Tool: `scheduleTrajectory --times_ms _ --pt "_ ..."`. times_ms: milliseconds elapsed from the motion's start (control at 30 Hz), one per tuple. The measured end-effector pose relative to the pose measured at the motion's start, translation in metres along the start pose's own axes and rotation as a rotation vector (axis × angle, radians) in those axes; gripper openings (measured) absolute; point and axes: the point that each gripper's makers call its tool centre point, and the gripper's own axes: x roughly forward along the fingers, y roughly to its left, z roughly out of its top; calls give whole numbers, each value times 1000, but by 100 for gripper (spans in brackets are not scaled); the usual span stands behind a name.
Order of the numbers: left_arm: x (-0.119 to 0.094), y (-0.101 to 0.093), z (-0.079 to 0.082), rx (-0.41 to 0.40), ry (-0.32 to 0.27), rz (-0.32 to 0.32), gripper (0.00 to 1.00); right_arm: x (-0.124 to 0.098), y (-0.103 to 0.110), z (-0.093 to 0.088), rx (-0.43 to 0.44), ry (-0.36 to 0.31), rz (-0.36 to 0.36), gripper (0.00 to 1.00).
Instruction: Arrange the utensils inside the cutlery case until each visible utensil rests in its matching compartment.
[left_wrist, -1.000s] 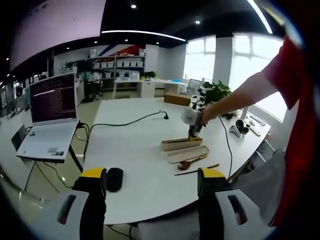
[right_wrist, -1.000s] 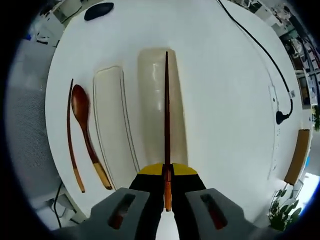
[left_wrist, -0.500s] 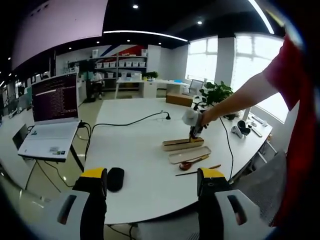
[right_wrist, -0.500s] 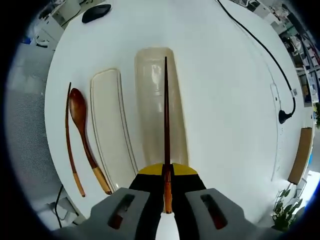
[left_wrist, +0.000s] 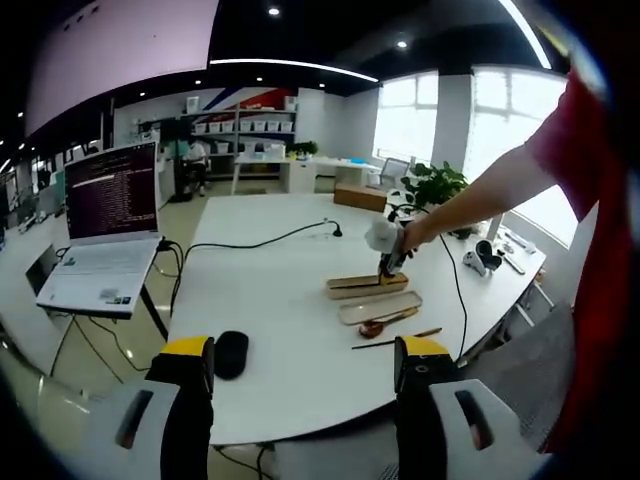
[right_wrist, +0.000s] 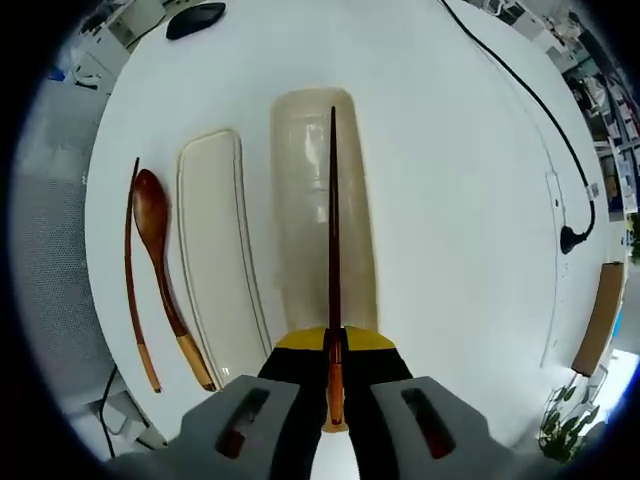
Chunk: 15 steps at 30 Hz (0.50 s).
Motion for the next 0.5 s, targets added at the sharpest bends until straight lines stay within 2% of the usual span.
scheduleTrajectory --times_ms 167,500 --pt "0 -1 1 -2 -7 -1 75 -1 -1 3 55 -25 6 0" --pt "2 -4 11 0 -29 -12 75 -4 3 5 124 -60 11 6"
